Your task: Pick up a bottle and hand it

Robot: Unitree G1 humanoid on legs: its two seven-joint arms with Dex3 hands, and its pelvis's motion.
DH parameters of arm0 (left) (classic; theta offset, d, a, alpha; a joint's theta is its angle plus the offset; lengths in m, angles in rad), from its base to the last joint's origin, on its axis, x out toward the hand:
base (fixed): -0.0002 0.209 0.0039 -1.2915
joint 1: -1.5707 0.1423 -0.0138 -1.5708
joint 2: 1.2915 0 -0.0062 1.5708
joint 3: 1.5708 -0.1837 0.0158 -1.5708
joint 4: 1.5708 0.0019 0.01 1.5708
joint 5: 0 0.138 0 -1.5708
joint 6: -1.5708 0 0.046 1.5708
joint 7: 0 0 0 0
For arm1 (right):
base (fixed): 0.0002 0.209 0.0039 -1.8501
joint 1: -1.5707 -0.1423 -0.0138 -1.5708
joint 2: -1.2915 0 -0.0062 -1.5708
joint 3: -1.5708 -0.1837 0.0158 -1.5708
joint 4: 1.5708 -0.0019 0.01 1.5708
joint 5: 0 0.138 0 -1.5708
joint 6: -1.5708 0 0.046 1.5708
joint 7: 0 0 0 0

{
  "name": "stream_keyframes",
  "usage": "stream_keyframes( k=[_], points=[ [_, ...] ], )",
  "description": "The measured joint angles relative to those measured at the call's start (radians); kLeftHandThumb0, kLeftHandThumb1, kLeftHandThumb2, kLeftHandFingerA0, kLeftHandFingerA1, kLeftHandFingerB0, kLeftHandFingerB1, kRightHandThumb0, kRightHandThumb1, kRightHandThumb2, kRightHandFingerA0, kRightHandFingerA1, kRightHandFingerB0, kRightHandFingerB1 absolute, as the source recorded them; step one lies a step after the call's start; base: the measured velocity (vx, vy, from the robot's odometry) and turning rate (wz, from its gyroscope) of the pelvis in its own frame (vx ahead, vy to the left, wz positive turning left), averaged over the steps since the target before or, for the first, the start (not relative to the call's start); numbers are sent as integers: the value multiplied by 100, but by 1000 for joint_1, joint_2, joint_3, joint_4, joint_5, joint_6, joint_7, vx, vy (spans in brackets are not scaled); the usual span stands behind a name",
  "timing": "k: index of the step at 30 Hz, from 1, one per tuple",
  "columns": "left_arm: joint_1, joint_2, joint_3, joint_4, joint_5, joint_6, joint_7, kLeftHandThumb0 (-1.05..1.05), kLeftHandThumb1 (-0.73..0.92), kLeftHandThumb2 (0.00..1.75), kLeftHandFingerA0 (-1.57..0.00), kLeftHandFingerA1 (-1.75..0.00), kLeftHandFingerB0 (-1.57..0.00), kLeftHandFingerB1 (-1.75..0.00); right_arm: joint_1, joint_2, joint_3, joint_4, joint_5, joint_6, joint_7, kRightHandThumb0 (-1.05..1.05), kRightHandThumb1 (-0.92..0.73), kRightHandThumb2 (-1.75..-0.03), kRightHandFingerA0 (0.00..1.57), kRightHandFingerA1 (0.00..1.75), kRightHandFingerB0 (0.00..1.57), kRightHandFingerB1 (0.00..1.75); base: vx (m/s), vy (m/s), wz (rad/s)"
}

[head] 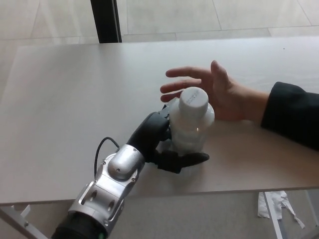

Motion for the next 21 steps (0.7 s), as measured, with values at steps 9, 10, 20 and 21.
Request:
stream_keyframes(
  k=[9, 10, 20, 21],
  points=[
    [16, -72, 2, 32, 32, -27, 127, -80, 54, 144, -154, -154, -142, -153, -5, 0, 6, 2, 0, 0, 0, -71, -60, -58, 98, 98, 42, 48, 0, 0, 0],
    [17, -79, 2, 37, 36, -31, 143, -81, 48, 149, -157, -151, -141, -153, -7, 0, 7, 3, 0, 0, 0, -71, -46, -89, 102, 102, 38, 58, 0, 0, 0],
    [29, -115, 12, 83, 71, -91, 284, -82, 51, 152, -156, -156, -142, -156, -14, 0, 7, 23, 0, -1, 0, -72, -46, -88, 87, 99, 39, 59, 0, 0, 0],
    [30, -114, 14, 85, 75, -98, 297, -86, 50, 153, -153, -153, -143, -155, -15, 0, 7, 24, 0, -1, 0, -70, -62, -58, 89, 90, 44, 50, 0, 0, 0]
  ],
)
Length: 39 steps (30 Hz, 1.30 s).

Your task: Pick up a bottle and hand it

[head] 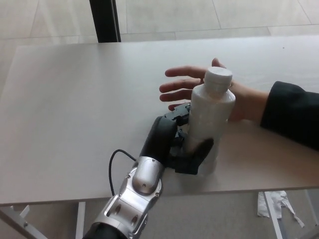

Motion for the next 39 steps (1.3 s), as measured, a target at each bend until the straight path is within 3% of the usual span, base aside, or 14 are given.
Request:
stream_keyframes(
  k=[4, 5, 6, 8, 9, 11, 17, 18, 20, 21, 23, 25, 36, 39],
  points=[
    [1, 6, 13, 11, 25, -19, 59, -86, 51, 161, -155, -157, -144, -157, 0, 0, 0, 1, 0, -1, -1, -68, -63, -59, 95, 90, 44, 49, 0, 0, 0],
    [1, 8, 17, 14, 30, -22, 70, -33, 36, 123, -157, -147, -157, -148, 0, 0, 0, 1, 0, -1, -2, -70, -48, -91, 93, 93, 40, 59, 0, 0, 0],
    [1, 13, 24, 18, 35, -29, 86, -32, 33, 122, -157, -147, -157, -148, 0, 0, 0, 1, 0, -2, -2, -68, -63, -59, 103, 126, 43, 50, 0, 0, 0],
    [0, 22, 40, 24, 47, -41, 112, -30, 30, 120, -157, -146, -157, -147, -2, 0, 0, 4, -2, -5, -4, -68, -62, -59, 113, 135, 42, 50, 0, 0, 0],
    [0, 30, 52, 26, 52, -47, 127, -30, 30, 120, -157, -146, -157, -147, -4, 0, 0, 9, -3, -8, -5, -68, -63, -59, 87, 98, 43, 50, 0, 0, 0],
    [0, 43, 72, 28, 61, -59, 149, -31, 31, 121, -157, -146, -157, -147, -7, 0, -2, 24, -3, -16, -6, -69, -62, -59, 102, 121, 44, 50, 0, 0, 0],
    [17, 63, 106, -6, 77, -89, 182, -35, 32, 121, -156, -147, -157, -148, -13, -1, -3, 32, -7, -27, -9, -68, -62, -59, 90, 83, 42, 49, 0, 0, 0],
    [16, 63, 108, -26, 81, -88, 182, -35, 33, 122, -156, -147, -157, -148, -17, -3, -3, 36, -7, -29, -9, -71, -47, -90, 94, 91, 39, 59, 0, 0, 0],
    [0, 65, 110, -60, 88, -86, 180, -35, 34, 122, -156, -147, -157, -148, -23, -7, -3, 51, -9, -33, -9, -71, -62, -59, 99, 101, 42, 50, 0, 0, 0],
    [-17, 68, 110, -75, 94, -83, 179, -34, 31, 121, -157, -147, -157, -148, -27, -10, -3, 61, -11, -34, -9, -70, -46, -90, 97, 97, 39, 60, 0, 0, 0],
    [-61, 74, 111, -89, 104, -73, 174, -33, 31, 121, -156, -146, -157, -147, -27, -11, -3, 66, -12, -36, -9, -71, -61, -59, 97, 94, 42, 51, 0, 0, 0],
    [-110, 76, 112, -110, 109, -52, 164, -68, 29, 164, -128, -162, -112, -157, -27, -11, -3, 64, -13, -37, -9, -70, -47, -90, 92, 96, 40, 60, 0, 0, 0],
    [-191, 41, 52, -230, 151, 100, 120, -2, 41, 131, -90, -166, -84, -147, -29, -10, 7, 19, -14, -26, -17, -67, -61, -58, 81, 85, 43, 51, 0, 0, 0],
    [-227, 22, 32, -226, 164, 143, 110, -3, 52, 115, -117, -136, -92, -117, -40, -10, 12, 22, -14, -26, -18, -65, -62, -59, 74, 74, 44, 50, 0, 0, 0]
  ],
)
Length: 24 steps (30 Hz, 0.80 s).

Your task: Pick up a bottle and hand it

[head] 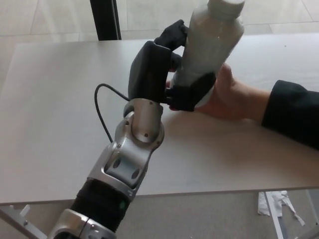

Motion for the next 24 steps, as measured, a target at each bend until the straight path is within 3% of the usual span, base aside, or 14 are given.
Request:
stream_keyframes(
  k=[1, 2, 3, 6, 10, 12, 13, 17, 18, 20, 21, 22, 23, 24],
  points=[
    [-21, -7, -8, 17, 4, 14, -3, -3, 52, 115, -117, -136, -92, -117, -5, 0, 2, 4, 0, 0, 0, -65, -62, -59, 74, 74, 44, 50, 0, 0, 0],
    [-39, -15, -14, 36, 8, 27, -5, -3, 55, 111, -89, -162, -82, -138, -11, 0, 4, 7, 0, 0, 0, -65, -45, -89, 70, 76, 42, 61, 0, 0, 0],
    [-54, -22, -21, 54, 12, 38, -6, -3, 61, 103, -86, -167, -78, -142, -16, 0, 6, 9, 0, 0, -1, -63, -62, -58, 75, 75, 46, 52, 0, 0, 0],
    [-94, -29, -45, 141, 32, 58, -5, -3, 68, 87, -83, -170, -74, -140, -14, 2, 15, -8, 0, 5, -3, -63, -62, -58, 70, 72, 45, 51, 0, 0, 0],
    [-148, -21, -50, 272, 53, 68, 4, -12, 74, 78, -81, -167, -75, -126, -23, 5, 25, 0, 1, 3, -1, -66, -60, -59, 76, 77, 46, 53, 0, 0, 0],
    [-184, -15, -43, 321, 61, 70, 13, -18, 71, 67, -78, -144, -72, -78, -31, 8, 31, 24, 1, -3, 2, -65, -60, -59, 76, 75, 48, 54, 0, 0, 0],
    [-214, -11, -36, 352, 63, 72, 18, -11, 70, 67, -80, -163, -77, -113, -34, 10, 33, 30, 0, -6, 2, -64, -60, -58, 76, 74, 49, 54, 0, 0, 0],
    [-321, 8, -21, 453, 70, 75, 31, -11, 68, 78, -81, -170, -76, -132, -37, 16, 40, 28, 0, -8, 0, -66, -60, -59, 82, 78, 46, 52, 0, 0, 0],
    [-346, 12, -18, 477, 72, 75, 36, -14, 70, 73, -84, -150, -82, -98, -38, 18, 42, 26, 0, -8, 0, -64, -45, -89, 71, 77, 45, 61, 0, 0, 0],
    [-387, 19, -15, 515, 79, 74, 50, -10, 72, 74, -87, -160, -82, -108, -42, 24, 45, 26, 0, -11, 0, -65, -44, -89, 71, 75, 45, 61, 0, 0, 0],
    [-401, 21, -14, 530, 81, 74, 57, -13, 70, 77, -83, -163, -82, -109, -42, 26, 45, 25, 1, -13, -1, -63, -60, -58, 68, 67, 48, 49, 0, 0, 0],
    [-416, 23, -12, 546, 83, 73, 65, -13, 70, 77, -83, -163, -82, -109, -43, 30, 47, 21, 1, -14, 0, -63, -60, -58, 68, 67, 48, 49, 0, 0, 0],
    [-426, 24, -8, 560, 84, 73, 69, -14, 68, 73, -87, -144, -82, -83, -45, 34, 47, 20, 2, -18, 1, -63, -60, -58, 71, 69, 50, 50, 0, 0, 0],
    [-435, 24, -3, 572, 84, 73, 72, -14, 67, 72, -89, -140, -81, -77, -46, 39, 47, 18, 2, -20, 2, -64, -60, -58, 71, 70, 49, 51, 0, 0, 0]
  ],
)
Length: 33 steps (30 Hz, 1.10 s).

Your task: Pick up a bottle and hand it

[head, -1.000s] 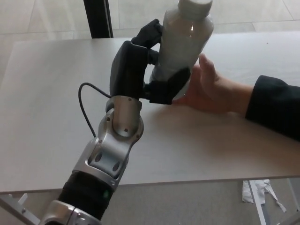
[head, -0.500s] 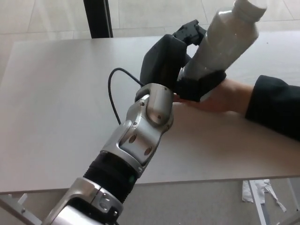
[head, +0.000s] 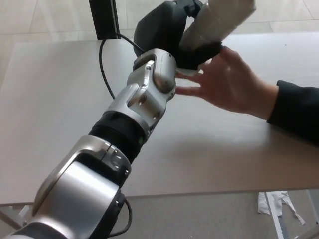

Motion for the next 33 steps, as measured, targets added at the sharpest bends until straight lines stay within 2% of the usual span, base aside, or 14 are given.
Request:
stream_keyframes(
  k=[4, 5, 6, 7, 10, 14, 15, 18, 24, 25, 28, 29, 31, 33],
  points=[
    [-23, -1, 31, 27, -1, 0, 16, -16, 70, 73, -88, -153, -84, -85, -1, 12, 6, -23, 1, -2, 0, -63, -61, -58, 65, 68, 50, 50, 0, 0, 0],
    [-25, -2, 37, 29, -2, 1, 19, -12, 67, 74, -87, -157, -84, -99, -1, 13, 7, -28, 1, -2, 0, -63, -45, -90, 67, 74, 44, 61, 0, 0, 0],
    [-26, -4, 44, 33, -2, 1, 25, -11, 66, 73, -87, -159, -86, -102, -1, 14, 10, -36, 0, -3, 0, -64, -61, -59, 70, 70, 48, 52, 0, 0, 0],
    [-27, -6, 47, 36, -1, 1, 29, -15, 70, 75, -81, -173, -72, -142, -1, 14, 13, -40, -1, -3, -2, -62, -60, -58, 68, 67, 49, 49, 0, 0, 0],
    [-23, -15, 40, 45, 0, -3, 46, -14, 66, 84, -84, -175, -69, -161, -9, 14, 18, -36, -2, -6, -3, -64, -60, -58, 66, 67, 52, 52, 0, 0, 0],
    [-7, -29, 9, 44, 6, -12, 54, -12, 68, 80, -81, -175, -68, -156, -15, 14, 21, -34, -1, -10, 0, -67, -60, -59, 69, 70, 49, 52, 0, 0, 0],
    [-1, -33, 5, 43, 6, -12, 54, -22, 56, 90, -114, -137, -90, -119, -13, 14, 23, -38, -2, -10, -1, -65, -60, -58, 76, 79, 48, 49, 0, 0, 0],
    [21, -43, -22, 37, 15, -11, 57, -13, 72, 64, -83, -171, -73, -138, -14, 14, 25, -42, -1, -11, 1, -64, -60, -58, 65, 72, 50, 50, 0, 0, 0],
    [32, -43, -60, 39, 32, -18, 69, -21, 76, 63, -79, -172, -68, -138, -16, 13, 25, -45, -1, -11, 0, -60, -60, -57, 70, 68, 49, 46, 0, 0, 0],
    [32, -44, -66, 40, 35, -20, 69, -9, 69, 62, -88, -165, -76, -110, -18, 13, 25, -44, 0, -11, 0, -63, -59, -58, 69, 68, 50, 47, 0, 0, 0],
    [39, -50, -99, 40, 43, -32, 68, -8, 67, 68, -80, -166, -74, -135, -29, 12, 28, -25, -2, -17, 0, -64, -62, -59, 91, 83, 42, 41, 0, 0, 0],
    [46, -49, -118, 40, 49, -39, 67, -11, 64, 70, -86, -123, -80, -92, -28, 12, 37, -22, -12, -22, -7, -63, -62, -58, 100, 92, 41, 40, 0, 0, 0],
    [60, -47, -152, 40, 59, -46, 61, -11, 70, 62, -81, -158, -69, -127, -20, 12, 56, -30, -39, -32, -26, -66, -49, -88, 109, 104, 32, 50, 0, 0, 0],
    [73, -46, -180, 42, 67, -51, 50, -16, 63, 58, -81, -102, -76, -70, -14, 12, 67, -41, -57, -40, -40, -67, -60, -58, 113, 101, 44, 42, 0, 0, 0]
  ],
)
